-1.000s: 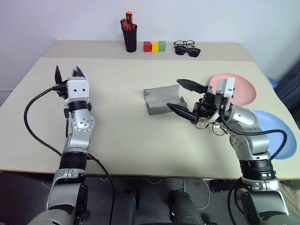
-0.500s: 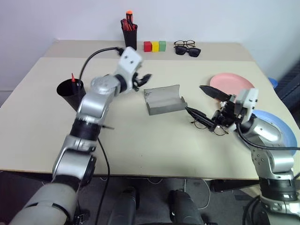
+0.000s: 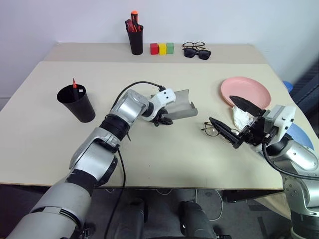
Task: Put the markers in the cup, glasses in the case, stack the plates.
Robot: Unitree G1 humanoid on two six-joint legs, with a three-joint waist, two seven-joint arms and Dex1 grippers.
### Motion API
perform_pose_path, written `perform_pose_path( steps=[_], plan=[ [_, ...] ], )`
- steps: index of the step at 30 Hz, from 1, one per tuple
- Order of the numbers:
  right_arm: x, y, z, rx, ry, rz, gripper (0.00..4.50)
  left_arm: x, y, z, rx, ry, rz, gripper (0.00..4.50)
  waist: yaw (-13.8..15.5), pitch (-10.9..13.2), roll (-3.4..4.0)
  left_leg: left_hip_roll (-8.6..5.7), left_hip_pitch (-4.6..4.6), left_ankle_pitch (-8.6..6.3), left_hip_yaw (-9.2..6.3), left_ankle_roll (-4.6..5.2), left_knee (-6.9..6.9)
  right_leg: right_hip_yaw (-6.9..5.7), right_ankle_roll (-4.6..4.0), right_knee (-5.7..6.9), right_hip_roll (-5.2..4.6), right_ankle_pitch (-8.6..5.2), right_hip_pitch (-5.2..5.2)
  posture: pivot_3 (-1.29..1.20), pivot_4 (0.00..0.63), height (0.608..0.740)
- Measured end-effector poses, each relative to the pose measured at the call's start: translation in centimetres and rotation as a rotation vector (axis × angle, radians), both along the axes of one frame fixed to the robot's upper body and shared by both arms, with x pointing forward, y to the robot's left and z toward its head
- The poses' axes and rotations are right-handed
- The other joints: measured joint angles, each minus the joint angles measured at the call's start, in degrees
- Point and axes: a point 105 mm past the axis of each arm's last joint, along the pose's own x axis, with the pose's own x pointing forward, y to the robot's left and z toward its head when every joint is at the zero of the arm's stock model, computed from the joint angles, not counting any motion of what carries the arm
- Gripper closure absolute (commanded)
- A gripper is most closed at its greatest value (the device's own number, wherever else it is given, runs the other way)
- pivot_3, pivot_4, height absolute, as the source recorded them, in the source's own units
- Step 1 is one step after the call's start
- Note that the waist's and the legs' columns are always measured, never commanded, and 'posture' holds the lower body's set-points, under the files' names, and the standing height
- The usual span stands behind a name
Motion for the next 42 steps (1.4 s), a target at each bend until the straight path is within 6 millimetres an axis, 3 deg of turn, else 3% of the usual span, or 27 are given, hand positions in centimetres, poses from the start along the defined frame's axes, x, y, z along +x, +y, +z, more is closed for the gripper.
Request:
perform_pose_path(
  steps=[1,2,9,13,25,28,34,38,42],
  plan=[
    [-0.1,-0.1,0.0,0.001,0.0,-0.008,0.0,0.0,-0.2,-0.1,0.005,-0.002,-0.007,4.2,0.0,0.0,0.0,0.0,0.0,0.0,-0.01,0.0,0.0,0.0,0.0,0.0,0.0,0.0,0.0,0.0,0.15,0.739],
    [-0.1,-0.1,0.0,0.003,0.002,-0.015,0.0,-0.1,-0.3,-0.2,0.008,-0.004,-0.017,4.47,0.0,0.0,0.0,0.0,0.0,0.0,-0.01,0.0,-0.01,0.0,0.0,0.0,0.0,0.0,-0.01,0.0,0.15,0.739],
    [-0.2,-0.3,-0.1,0.01,0.003,-0.041,0.0,-0.3,-0.5,-0.1,0.031,-0.014,-0.08,4.47,-0.2,0.0,0.0,0.01,0.0,0.0,-0.02,0.0,-0.02,-0.01,0.02,0.02,0.0,0.03,-0.02,0.0,0.15,0.739],
    [-0.2,-0.3,0.0,0.012,0.002,-0.045,0.0,-1.5,0.0,0.1,0.041,-0.005,-0.167,4.47,-0.4,0.0,0.0,0.02,0.01,0.0,-0.02,0.01,-0.06,0.0,-0.02,0.03,0.0,0.04,-0.04,0.0,0.15,0.739],
    [0.1,-0.2,0.0,0.013,0.001,-0.04,0.0,-6.6,4.7,-0.3,0.126,0.036,-0.187,4.47,-0.3,0.0,0.03,0.05,0.04,0.0,-0.05,0.01,-0.03,0.02,-0.14,0.08,0.01,0.0,-0.01,0.0,0.15,0.739],
    [0.2,-0.3,-0.1,0.016,0.007,-0.041,0.0,-7.4,4.1,-0.4,0.127,0.049,-0.202,4.47,0.1,0.0,0.03,0.04,0.04,0.0,-0.05,0.01,0.02,0.02,-0.15,0.05,-0.01,-0.01,0.03,0.0,0.15,0.739],
    [0.1,-0.5,-0.3,0.007,0.015,-0.042,0.0,-8.9,0.4,-1.1,0.094,0.082,-0.264,4.47,0.8,0.0,0.03,0.03,0.04,0.0,-0.05,0.01,0.01,0.02,-0.15,0.05,0.0,-0.01,0.03,0.0,0.15,0.739],
    [-0.4,-1.1,-0.9,-0.018,0.044,-0.066,0.0,-8.7,-1.4,-0.8,0.076,0.072,-0.25,4.47,1.0,0.0,0.03,0.02,0.03,0.0,-0.04,0.02,0.02,0.02,-0.14,0.05,0.0,-0.01,0.03,0.0,0.15,0.739],
    [-2.0,-1.9,-2.1,-0.048,0.102,-0.093,0.0,-8.3,-1.5,-0.7,0.076,0.072,-0.221,4.47,0.9,0.0,0.05,0.03,0.04,0.0,-0.04,0.02,-0.01,0.02,-0.14,0.05,0.0,-0.01,0.02,0.0,0.15,0.739]
  ],
)
